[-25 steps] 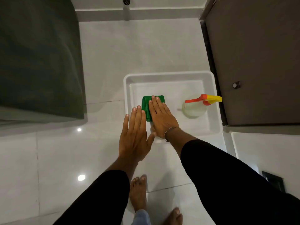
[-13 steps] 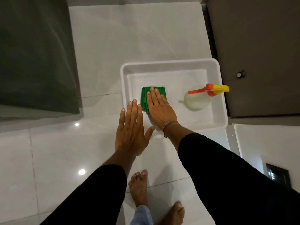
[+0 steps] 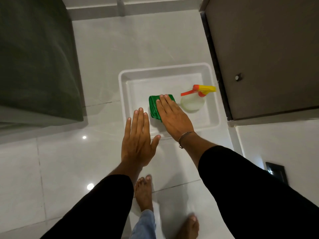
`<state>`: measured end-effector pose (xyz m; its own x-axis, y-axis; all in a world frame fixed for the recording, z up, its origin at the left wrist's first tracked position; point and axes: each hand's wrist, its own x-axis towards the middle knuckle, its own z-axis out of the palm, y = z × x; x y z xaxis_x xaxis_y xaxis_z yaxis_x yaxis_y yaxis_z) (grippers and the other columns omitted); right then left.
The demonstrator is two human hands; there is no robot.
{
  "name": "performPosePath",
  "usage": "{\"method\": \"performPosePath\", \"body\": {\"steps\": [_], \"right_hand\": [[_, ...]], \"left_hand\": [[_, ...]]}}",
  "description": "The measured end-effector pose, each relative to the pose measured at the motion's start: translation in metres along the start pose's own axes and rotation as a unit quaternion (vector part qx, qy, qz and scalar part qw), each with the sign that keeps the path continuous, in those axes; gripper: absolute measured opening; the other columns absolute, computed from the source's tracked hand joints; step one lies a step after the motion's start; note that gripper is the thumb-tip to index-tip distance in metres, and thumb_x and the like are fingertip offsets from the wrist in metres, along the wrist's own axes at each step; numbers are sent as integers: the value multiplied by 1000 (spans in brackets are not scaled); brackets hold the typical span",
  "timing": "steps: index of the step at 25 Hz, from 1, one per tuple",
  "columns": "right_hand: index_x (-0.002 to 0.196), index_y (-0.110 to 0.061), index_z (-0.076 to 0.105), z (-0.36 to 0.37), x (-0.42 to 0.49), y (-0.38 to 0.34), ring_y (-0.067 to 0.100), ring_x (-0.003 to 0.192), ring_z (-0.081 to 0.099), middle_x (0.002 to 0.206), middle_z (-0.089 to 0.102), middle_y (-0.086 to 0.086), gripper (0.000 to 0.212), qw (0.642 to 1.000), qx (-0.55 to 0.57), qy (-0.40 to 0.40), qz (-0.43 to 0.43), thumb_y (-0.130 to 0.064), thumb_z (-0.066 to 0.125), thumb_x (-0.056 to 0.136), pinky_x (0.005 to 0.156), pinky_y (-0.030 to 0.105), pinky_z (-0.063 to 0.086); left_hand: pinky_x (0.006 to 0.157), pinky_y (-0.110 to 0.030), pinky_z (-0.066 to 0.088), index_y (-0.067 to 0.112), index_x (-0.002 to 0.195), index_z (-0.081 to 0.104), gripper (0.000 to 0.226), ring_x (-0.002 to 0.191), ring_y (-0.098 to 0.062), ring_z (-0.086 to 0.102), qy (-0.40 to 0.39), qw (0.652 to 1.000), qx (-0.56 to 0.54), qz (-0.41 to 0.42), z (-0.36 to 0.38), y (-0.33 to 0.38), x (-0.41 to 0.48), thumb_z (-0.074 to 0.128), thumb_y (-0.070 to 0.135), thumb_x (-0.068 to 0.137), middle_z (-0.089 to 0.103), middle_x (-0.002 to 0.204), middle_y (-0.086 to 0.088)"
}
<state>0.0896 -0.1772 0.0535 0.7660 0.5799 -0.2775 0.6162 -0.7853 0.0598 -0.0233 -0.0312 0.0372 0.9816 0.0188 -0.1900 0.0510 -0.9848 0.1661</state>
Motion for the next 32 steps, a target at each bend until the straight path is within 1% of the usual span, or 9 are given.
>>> {"method": "performPosePath", "body": {"steps": [3,5,9,13,16,18,26,29,32], "right_hand": [[161,0,18,-18,-60,19,38,157,19,169,22,22,73,998,3,58,31,-7,58,101,121,43,3],[158,1,27,-21,-104,31,38,154,28,165,32,22,73,997,9,57,45,-10,63,96,121,45,9],[154,3,35,-5,-214,47,40,149,38,159,42,24,77,993,39,73,86,-7,69,86,120,46,20],[151,2,43,41,-318,31,38,144,46,155,48,23,83,985,115,30,126,-11,79,77,118,46,33],[149,1,48,90,-375,30,38,141,50,152,52,22,79,976,162,3,143,-21,83,81,111,47,48],[148,1,49,127,-394,36,39,139,52,150,54,22,79,968,186,-17,164,-19,84,80,105,47,53],[149,4,45,308,-393,92,42,144,45,154,48,25,64,967,180,-31,178,-4,51,86,114,52,43],[150,6,43,374,-379,124,44,147,40,155,45,27,60,975,152,-21,162,-4,28,92,118,54,38],[150,7,43,426,-366,160,45,147,39,156,44,28,65,985,104,-12,137,-2,20,90,120,53,36]], "left_hand": [[139,-56,14,1,173,14,89,171,-37,9,-8,1000,16,13,-20,34,-26,21,63,110,9,184,-21],[139,-54,11,3,174,10,90,171,-36,6,-20,999,25,14,-23,58,-43,18,64,109,4,184,-19],[138,-57,17,0,173,14,89,171,-36,8,-20,999,21,33,-6,119,-95,27,61,109,7,184,-21],[137,-59,20,-1,172,15,90,171,-38,12,-32,998,25,39,35,169,-152,29,61,109,9,183,-22],[137,-60,21,0,173,14,91,170,-38,10,-56,997,28,42,74,201,-173,19,65,108,8,183,-22],[138,-59,18,2,173,10,93,171,-37,6,-82,995,26,45,111,215,-178,14,68,107,5,184,-20],[138,-59,13,2,173,14,96,171,-38,8,-103,991,-13,81,291,251,-137,6,71,107,9,184,-21],[138,-59,12,-1,172,17,90,171,-40,11,-77,994,-29,77,351,270,-111,19,63,109,12,183,-24],[138,-59,9,-3,171,16,87,171,-41,10,-64,995,-4,74,400,283,-84,30,56,109,11,183,-26]]}}
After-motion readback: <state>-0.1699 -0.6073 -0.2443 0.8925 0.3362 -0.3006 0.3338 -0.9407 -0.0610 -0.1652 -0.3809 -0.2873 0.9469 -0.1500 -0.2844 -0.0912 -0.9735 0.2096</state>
